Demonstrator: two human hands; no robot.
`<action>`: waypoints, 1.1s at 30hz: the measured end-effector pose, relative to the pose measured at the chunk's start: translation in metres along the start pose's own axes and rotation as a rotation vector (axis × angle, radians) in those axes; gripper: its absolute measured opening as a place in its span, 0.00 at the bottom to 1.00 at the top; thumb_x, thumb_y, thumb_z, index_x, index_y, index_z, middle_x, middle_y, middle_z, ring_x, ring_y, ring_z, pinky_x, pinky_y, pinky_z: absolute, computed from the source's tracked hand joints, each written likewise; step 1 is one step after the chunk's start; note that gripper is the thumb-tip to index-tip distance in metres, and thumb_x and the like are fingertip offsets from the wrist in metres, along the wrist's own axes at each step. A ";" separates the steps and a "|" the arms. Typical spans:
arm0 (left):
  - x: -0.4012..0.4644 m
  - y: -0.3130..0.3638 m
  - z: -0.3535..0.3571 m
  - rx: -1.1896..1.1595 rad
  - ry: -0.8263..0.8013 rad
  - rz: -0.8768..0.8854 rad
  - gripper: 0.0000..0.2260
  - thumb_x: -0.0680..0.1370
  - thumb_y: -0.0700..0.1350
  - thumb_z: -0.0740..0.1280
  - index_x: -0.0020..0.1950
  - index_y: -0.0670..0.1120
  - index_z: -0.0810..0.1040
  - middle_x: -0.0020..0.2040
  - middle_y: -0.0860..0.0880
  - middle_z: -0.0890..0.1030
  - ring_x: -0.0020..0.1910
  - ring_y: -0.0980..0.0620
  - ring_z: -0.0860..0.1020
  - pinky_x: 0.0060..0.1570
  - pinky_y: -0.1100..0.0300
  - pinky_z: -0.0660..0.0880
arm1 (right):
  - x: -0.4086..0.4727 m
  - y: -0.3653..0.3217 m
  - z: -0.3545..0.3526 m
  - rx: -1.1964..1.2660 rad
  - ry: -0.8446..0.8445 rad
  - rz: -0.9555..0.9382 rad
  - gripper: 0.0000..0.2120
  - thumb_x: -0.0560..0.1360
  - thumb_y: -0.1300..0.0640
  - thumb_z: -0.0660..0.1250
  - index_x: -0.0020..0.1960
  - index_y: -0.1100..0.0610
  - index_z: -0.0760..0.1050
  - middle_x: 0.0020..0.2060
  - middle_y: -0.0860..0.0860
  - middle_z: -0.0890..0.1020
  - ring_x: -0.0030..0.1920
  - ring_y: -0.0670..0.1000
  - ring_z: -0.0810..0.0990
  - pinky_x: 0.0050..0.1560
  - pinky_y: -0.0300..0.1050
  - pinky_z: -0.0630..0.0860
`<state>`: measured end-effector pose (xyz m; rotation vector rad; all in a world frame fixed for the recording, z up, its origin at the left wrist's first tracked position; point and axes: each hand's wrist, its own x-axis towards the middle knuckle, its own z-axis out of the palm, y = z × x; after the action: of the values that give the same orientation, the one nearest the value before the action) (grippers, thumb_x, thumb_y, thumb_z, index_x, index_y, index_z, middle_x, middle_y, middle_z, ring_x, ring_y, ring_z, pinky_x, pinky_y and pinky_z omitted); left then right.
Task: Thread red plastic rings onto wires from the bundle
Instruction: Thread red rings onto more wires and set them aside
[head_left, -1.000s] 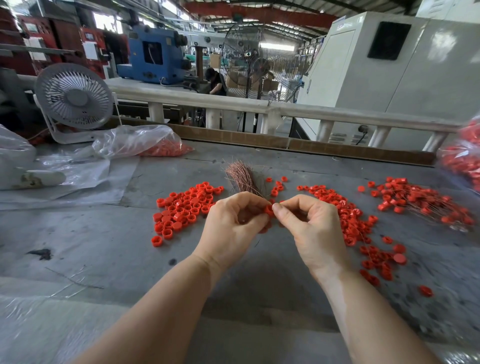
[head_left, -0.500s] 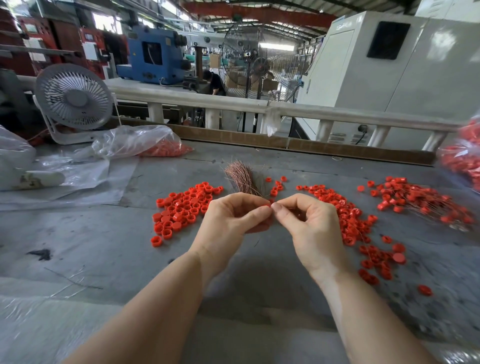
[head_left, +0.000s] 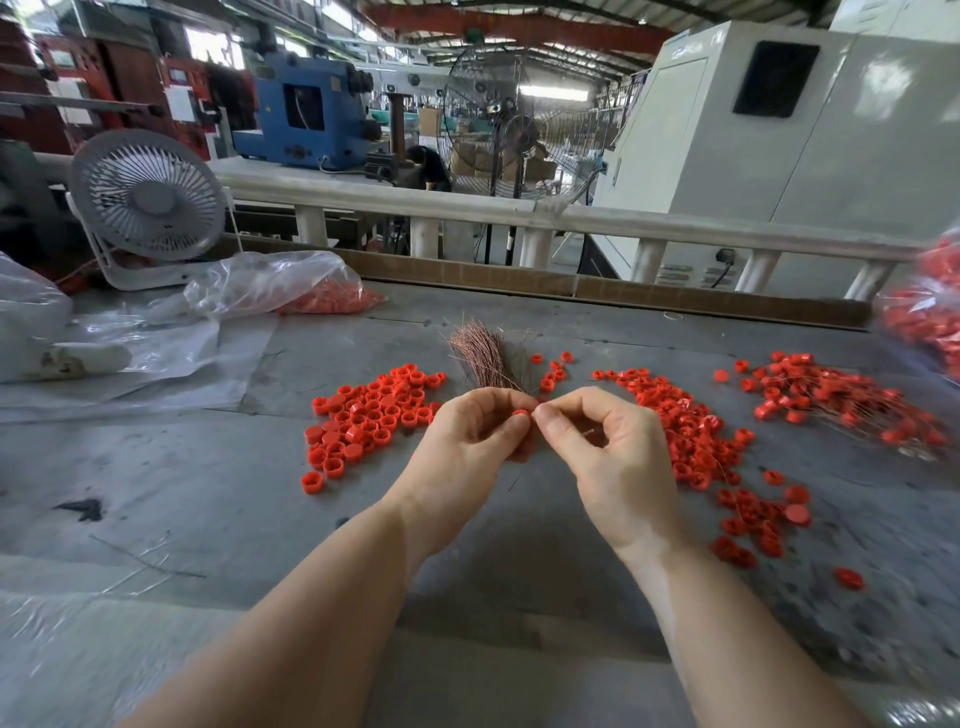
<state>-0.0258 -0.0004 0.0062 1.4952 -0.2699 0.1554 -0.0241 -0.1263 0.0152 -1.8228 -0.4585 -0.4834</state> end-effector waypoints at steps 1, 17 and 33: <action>0.000 0.000 0.000 0.009 0.006 0.002 0.06 0.79 0.33 0.60 0.51 0.36 0.76 0.37 0.48 0.77 0.36 0.57 0.74 0.40 0.66 0.72 | 0.000 0.000 0.000 0.001 -0.008 -0.002 0.06 0.73 0.63 0.68 0.38 0.61 0.81 0.29 0.50 0.82 0.31 0.43 0.79 0.36 0.32 0.72; 0.000 0.003 -0.006 -0.109 0.016 0.000 0.08 0.73 0.30 0.66 0.43 0.41 0.82 0.32 0.47 0.81 0.31 0.56 0.78 0.34 0.66 0.75 | 0.000 0.001 -0.001 0.058 0.027 0.001 0.11 0.74 0.62 0.67 0.34 0.53 0.78 0.26 0.43 0.78 0.30 0.39 0.73 0.34 0.29 0.68; 0.000 0.002 -0.006 -0.372 0.012 -0.016 0.09 0.65 0.37 0.68 0.44 0.45 0.82 0.39 0.48 0.84 0.40 0.56 0.82 0.41 0.65 0.78 | 0.002 0.001 -0.003 0.072 0.159 -0.019 0.10 0.71 0.53 0.64 0.33 0.55 0.77 0.30 0.52 0.79 0.32 0.46 0.74 0.36 0.42 0.70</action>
<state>-0.0258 0.0060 0.0080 1.1267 -0.2617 0.0952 -0.0221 -0.1295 0.0166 -1.6971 -0.3793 -0.6126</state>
